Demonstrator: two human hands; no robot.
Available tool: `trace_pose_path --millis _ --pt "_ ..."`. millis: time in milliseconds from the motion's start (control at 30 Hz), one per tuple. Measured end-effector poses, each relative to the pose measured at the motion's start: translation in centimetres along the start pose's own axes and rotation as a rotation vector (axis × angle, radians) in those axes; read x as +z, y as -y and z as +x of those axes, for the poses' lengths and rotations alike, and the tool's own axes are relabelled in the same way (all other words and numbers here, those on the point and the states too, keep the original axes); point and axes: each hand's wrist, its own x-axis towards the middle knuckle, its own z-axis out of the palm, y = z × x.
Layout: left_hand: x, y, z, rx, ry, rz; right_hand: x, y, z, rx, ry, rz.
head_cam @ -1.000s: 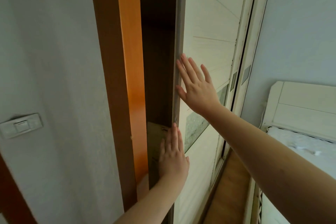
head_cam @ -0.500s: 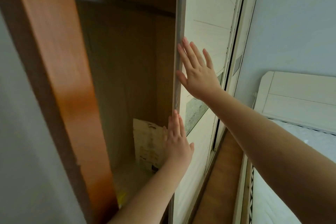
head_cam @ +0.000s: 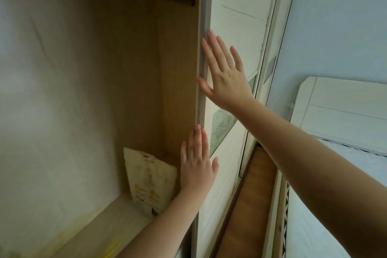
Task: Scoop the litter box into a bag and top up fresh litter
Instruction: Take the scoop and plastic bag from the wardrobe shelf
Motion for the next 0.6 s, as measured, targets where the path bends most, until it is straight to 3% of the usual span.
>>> trace_pose_path --millis 233,600 --pt "3.1 -0.4 5.1 0.102 0.033 0.068 4.5 -4.5 0.1 0.048 0.027 0.055" --pt "5.3 -1.4 12.5 0.229 0.238 0.170 9.0 -9.8 0.3 0.120 0.122 0.104"
